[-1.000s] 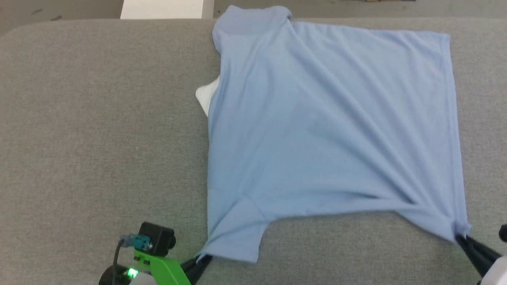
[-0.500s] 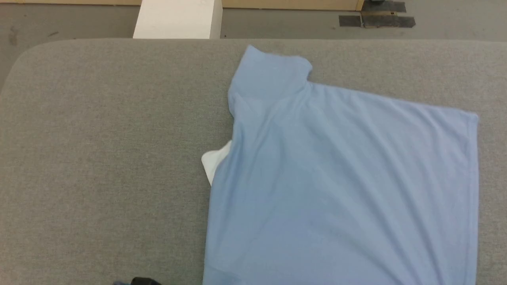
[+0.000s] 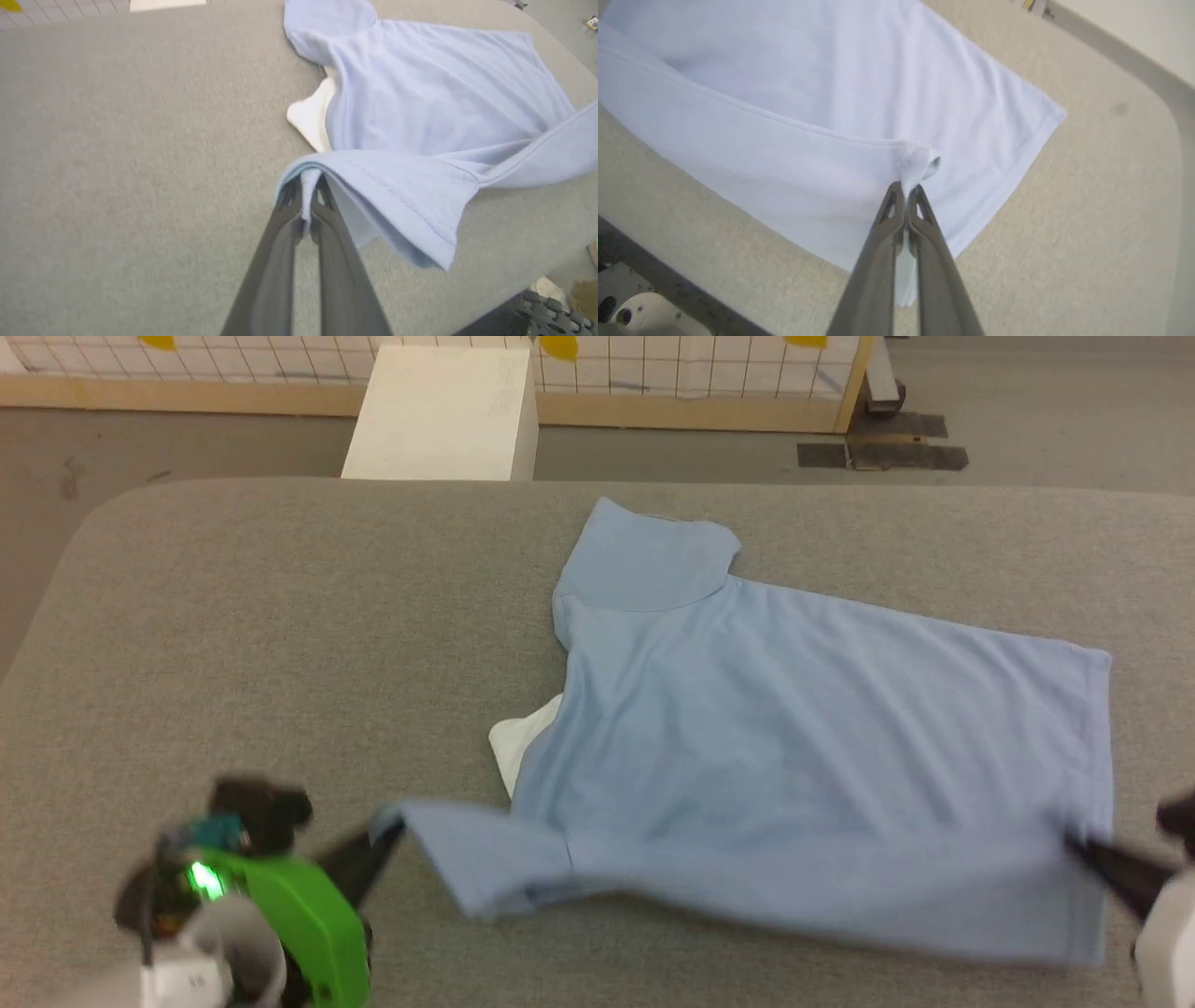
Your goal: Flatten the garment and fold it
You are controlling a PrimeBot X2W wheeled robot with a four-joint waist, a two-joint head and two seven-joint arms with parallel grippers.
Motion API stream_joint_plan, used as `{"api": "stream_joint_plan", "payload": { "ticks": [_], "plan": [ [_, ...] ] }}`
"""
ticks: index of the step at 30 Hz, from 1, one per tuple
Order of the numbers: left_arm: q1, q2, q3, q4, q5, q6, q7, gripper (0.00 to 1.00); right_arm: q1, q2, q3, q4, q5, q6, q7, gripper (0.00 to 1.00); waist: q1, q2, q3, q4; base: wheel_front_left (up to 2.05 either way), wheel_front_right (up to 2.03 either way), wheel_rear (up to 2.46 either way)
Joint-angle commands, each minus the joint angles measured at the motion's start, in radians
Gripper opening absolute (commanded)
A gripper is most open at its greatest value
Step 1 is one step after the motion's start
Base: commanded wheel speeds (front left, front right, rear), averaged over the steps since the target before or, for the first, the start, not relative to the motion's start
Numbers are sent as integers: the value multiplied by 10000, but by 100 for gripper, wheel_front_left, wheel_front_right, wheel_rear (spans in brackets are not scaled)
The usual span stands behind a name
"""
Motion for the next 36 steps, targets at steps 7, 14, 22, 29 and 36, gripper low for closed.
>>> {"api": "stream_joint_plan", "payload": {
  "ticks": [7, 14, 22, 29, 36],
  "plan": [
    [-2808, 444, 1035, -253, 1391, -282, 350, 0, -4157, -863, 674, -391, -628, -15, -1000, 0, 1, 0, -100, -73, 0, 0, 0],
    [-5599, 346, 2212, 54, 2477, -647, 254, 0, -8085, -1550, 1646, -359, -1103, -15, -1330, 0, 1, 0, 102, -97, 0, 0, 0],
    [-7296, 543, 2901, -136, 2614, -822, 932, 0, -10884, -1830, 2418, -449, -983, -15, -998, 0, 1, 0, 273, -211, 0, 0, 0],
    [-8427, 1145, 3425, -399, 2480, -966, 1892, 0, -12441, -2371, 2769, -294, -431, -15, -539, 0, 1, 0, 702, -342, 0, 0, 0],
    [-9705, 404, 3356, 802, 2269, -1281, 2862, 0, -13792, -2485, 3843, 998, 203, -15, -373, 0, 1, 0, 1831, -483, 0, 0, 0]
  ]
}}
